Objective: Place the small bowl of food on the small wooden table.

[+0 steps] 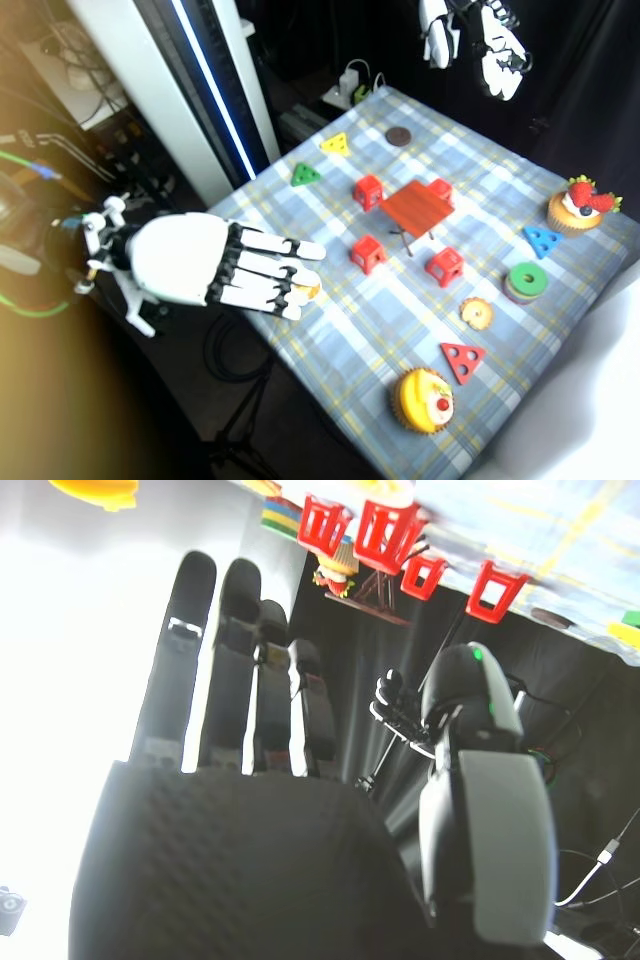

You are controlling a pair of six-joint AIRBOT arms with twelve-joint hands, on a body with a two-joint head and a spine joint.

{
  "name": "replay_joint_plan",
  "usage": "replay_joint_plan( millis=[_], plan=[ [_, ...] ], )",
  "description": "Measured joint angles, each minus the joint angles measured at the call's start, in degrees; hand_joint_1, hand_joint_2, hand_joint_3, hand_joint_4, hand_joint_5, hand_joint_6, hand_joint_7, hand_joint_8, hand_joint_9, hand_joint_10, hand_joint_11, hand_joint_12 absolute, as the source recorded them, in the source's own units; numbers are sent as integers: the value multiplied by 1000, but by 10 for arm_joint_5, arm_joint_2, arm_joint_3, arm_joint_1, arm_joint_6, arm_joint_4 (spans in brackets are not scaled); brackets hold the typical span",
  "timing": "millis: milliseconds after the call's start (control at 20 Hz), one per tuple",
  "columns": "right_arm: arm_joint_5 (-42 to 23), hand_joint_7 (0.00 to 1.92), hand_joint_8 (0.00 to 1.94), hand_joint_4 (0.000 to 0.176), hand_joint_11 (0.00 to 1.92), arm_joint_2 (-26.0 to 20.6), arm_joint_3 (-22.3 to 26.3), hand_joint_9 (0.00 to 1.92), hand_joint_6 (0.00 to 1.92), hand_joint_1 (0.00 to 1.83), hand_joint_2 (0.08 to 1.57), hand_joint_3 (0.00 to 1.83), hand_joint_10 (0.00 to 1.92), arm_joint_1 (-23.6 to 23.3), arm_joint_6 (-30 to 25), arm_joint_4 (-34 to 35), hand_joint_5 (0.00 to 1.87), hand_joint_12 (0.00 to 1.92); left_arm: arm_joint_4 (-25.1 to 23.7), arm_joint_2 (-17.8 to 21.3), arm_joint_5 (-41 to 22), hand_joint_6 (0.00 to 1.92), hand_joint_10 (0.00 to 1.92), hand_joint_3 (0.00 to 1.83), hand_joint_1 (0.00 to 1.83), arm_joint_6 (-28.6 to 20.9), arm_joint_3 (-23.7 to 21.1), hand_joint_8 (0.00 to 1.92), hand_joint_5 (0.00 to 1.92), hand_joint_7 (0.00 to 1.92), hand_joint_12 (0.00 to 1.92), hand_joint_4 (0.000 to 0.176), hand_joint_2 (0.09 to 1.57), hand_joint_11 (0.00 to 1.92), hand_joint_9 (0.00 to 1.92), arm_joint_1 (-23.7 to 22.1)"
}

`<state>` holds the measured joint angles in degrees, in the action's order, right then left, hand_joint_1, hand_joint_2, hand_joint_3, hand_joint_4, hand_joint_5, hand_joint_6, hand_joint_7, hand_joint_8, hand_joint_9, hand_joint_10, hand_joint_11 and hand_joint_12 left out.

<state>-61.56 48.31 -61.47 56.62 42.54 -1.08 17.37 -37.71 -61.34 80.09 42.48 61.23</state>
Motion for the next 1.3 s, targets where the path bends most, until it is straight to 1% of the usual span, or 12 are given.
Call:
replay_joint_plan(
  millis=[150,200,350,500,550,600,700,800,900,1000,1250,1300],
  plan=[
    [-3,219,0,0,0,-1,0,205,1,621,1073,3,0,0,0,0,334,666,5,0,-6,0,0,0,27,0,0,0,323,257,324,120,1203,0,177,3],
    [-3,125,1,4,0,-1,0,107,0,608,1065,0,0,0,0,0,291,510,6,0,-6,0,0,0,43,0,0,0,239,152,222,159,1153,0,84,4],
    [4,137,6,30,0,3,-7,149,0,683,1049,0,11,-10,0,-3,221,526,4,0,-5,1,0,0,88,0,0,3,135,15,3,176,1089,0,0,4],
    [37,252,7,69,0,14,-26,232,12,740,985,0,8,-39,-3,-9,326,581,6,0,-3,5,0,0,141,0,0,11,131,38,0,141,1091,0,0,4],
    [51,279,12,66,15,21,-30,252,16,762,981,0,12,-47,-5,-14,357,584,8,0,-3,8,0,0,145,0,1,14,141,55,4,136,1092,9,0,4],
    [66,327,8,46,26,24,-33,277,10,815,980,0,8,-53,-6,-23,412,577,9,-1,-2,12,3,0,161,0,2,18,157,73,14,126,1097,30,9,4],
    [100,472,0,31,270,36,-44,465,0,885,973,0,9,-73,-7,-47,533,517,14,-1,1,9,5,3,142,0,3,15,161,87,24,114,1110,49,18,4],
    [121,588,5,0,485,40,-53,600,2,961,966,0,5,-87,-9,-57,607,336,11,-1,2,7,5,7,108,0,3,12,168,99,27,115,1124,51,22,4],
    [141,639,3,0,557,46,-61,655,2,994,948,0,6,-98,-9,-63,657,304,13,-2,2,2,0,10,94,0,4,4,163,89,32,120,1140,58,9,4],
    [165,694,1,0,575,56,-68,716,0,982,944,0,6,-105,-9,-68,672,346,15,-5,5,11,11,11,49,-2,5,13,198,126,47,107,1155,85,43,4],
    [180,822,15,0,547,65,-74,840,9,980,926,0,17,-108,-10,-74,766,677,15,-7,7,6,5,7,59,-3,5,2,212,126,61,104,1170,94,47,4],
    [184,814,10,0,542,67,-76,835,7,998,933,3,13,-111,-10,-74,766,681,15,-7,7,10,14,6,74,-4,5,9,234,151,76,93,1177,120,79,4]
  ],
)
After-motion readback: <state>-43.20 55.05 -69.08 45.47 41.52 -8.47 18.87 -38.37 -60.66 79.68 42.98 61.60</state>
